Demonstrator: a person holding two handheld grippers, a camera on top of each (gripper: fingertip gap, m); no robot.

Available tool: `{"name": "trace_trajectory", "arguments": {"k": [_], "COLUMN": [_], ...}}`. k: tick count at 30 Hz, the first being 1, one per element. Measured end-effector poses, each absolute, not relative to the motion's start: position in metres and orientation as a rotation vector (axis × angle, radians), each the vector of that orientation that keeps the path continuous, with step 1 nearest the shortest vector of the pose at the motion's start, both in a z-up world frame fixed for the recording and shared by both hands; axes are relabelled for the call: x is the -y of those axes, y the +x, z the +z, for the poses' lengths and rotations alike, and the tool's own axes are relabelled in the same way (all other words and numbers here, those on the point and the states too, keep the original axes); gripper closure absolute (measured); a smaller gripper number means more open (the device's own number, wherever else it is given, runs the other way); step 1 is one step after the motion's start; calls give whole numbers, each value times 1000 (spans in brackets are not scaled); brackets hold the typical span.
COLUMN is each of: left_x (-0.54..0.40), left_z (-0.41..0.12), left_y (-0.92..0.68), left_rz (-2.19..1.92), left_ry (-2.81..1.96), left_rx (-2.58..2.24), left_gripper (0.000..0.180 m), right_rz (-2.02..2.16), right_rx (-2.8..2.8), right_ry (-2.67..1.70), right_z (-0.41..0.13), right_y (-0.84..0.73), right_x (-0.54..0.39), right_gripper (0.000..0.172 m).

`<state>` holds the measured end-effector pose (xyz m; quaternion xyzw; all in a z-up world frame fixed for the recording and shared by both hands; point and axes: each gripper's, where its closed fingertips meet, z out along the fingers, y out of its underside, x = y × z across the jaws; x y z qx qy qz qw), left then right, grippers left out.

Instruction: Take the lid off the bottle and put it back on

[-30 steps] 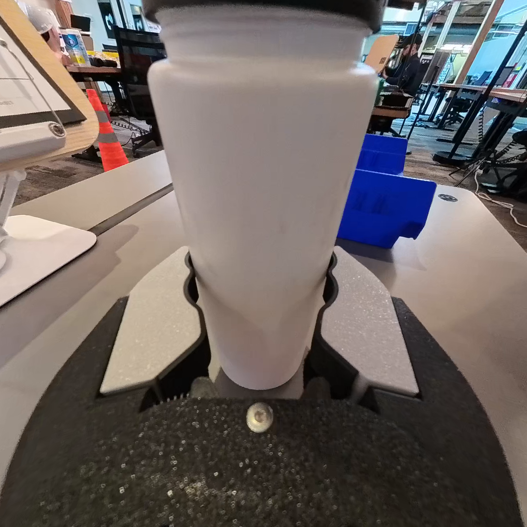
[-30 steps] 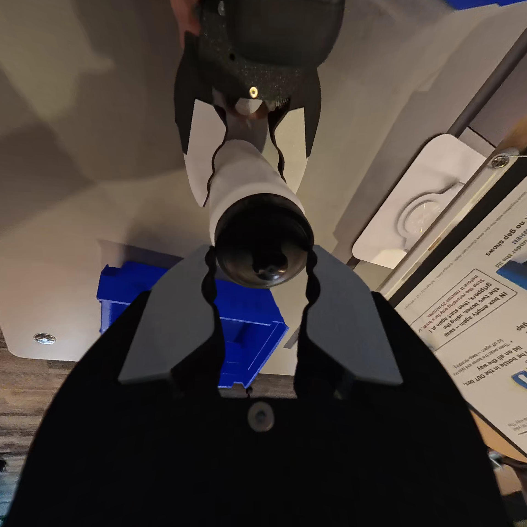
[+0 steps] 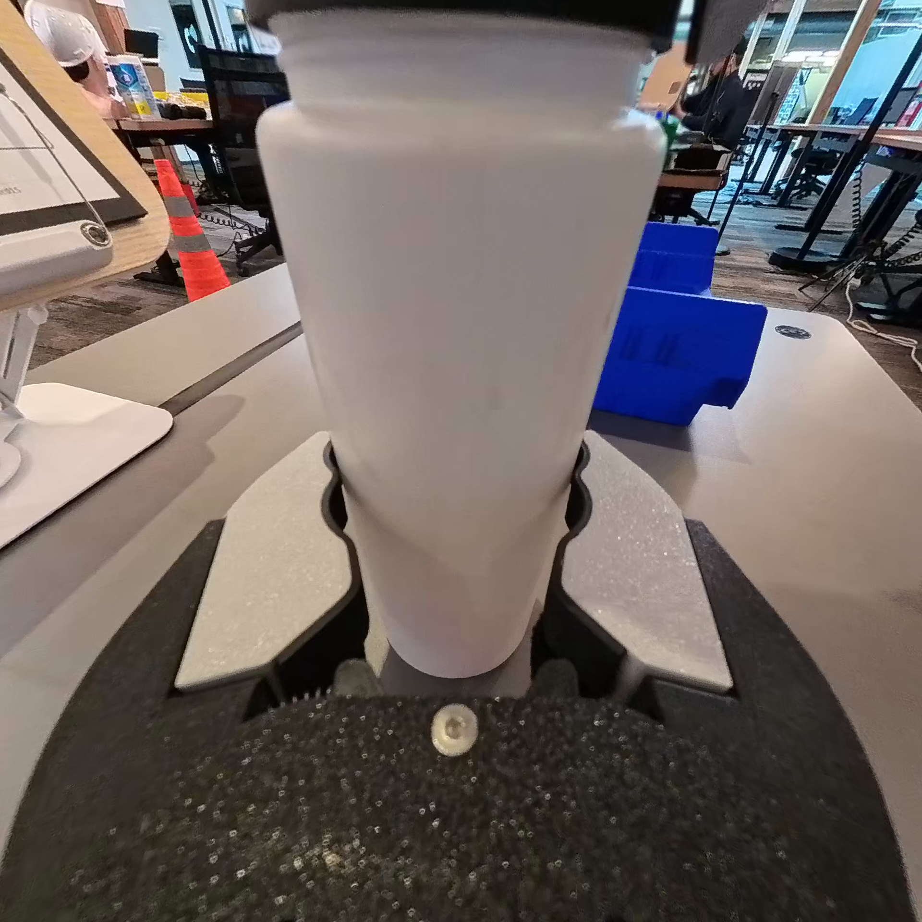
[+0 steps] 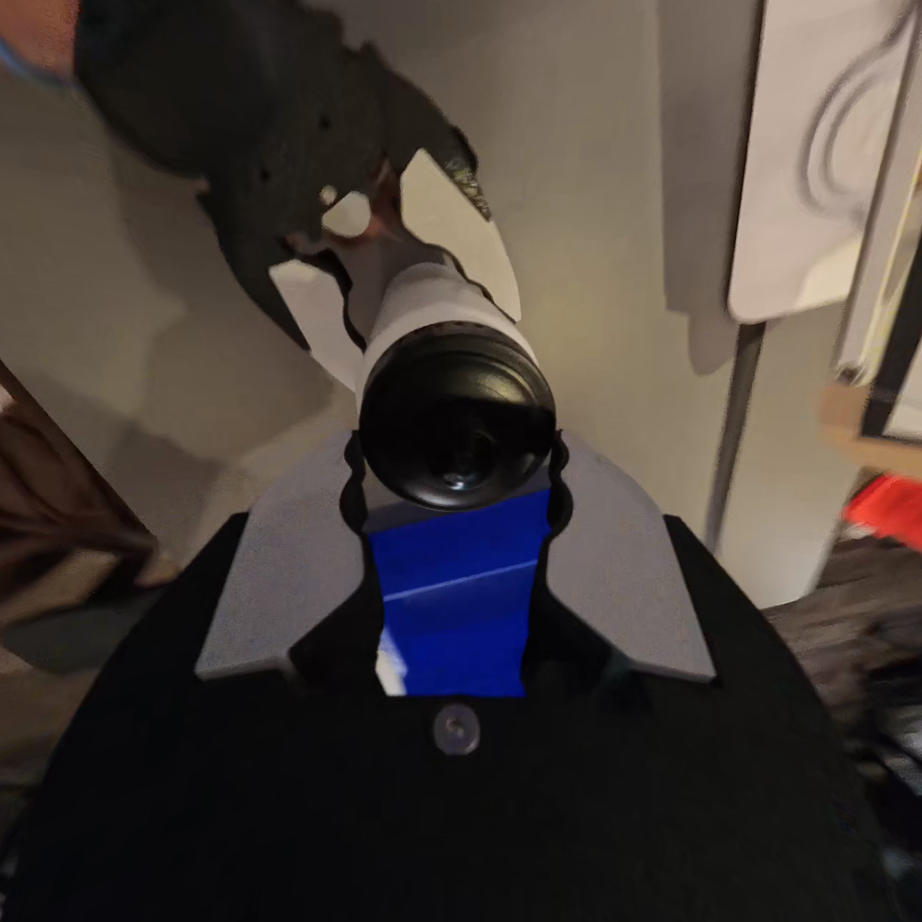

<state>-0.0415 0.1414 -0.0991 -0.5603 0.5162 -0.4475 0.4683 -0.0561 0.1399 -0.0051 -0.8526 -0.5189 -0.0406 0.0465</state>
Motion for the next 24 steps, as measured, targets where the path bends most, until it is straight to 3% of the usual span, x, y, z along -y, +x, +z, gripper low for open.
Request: {"name": "trace_trajectory", "arguments": {"k": [7, 11, 14, 18, 24], "left_x": [-143, -142, -143, -143, -144], "left_z": [-99, -99, -99, -99, -99], "left_y": [-42, -42, -42, -42, -41], "left_rz": [-1120, -1119, -1123, -1126, -1126], "left_ry": [-1381, -1374, -1374, -1375, -1377], "left_rx": [-1252, -1263, -1262, -1260, -1258], "left_gripper": [94, 94, 94, 94, 94], "right_rz": [-344, -348, -242, -82, 192], "right_rx": [2360, 2402, 2255, 1918, 1179], "right_ry": [-1894, -1866, -1880, -2020, -2498], "right_z": [0, 0, 9, 36, 39], "right_y": [-56, -57, -65, -71, -74], "right_x": [-150, -149, -146, -144, -142], "right_gripper": [104, 104, 106, 95, 84]}}
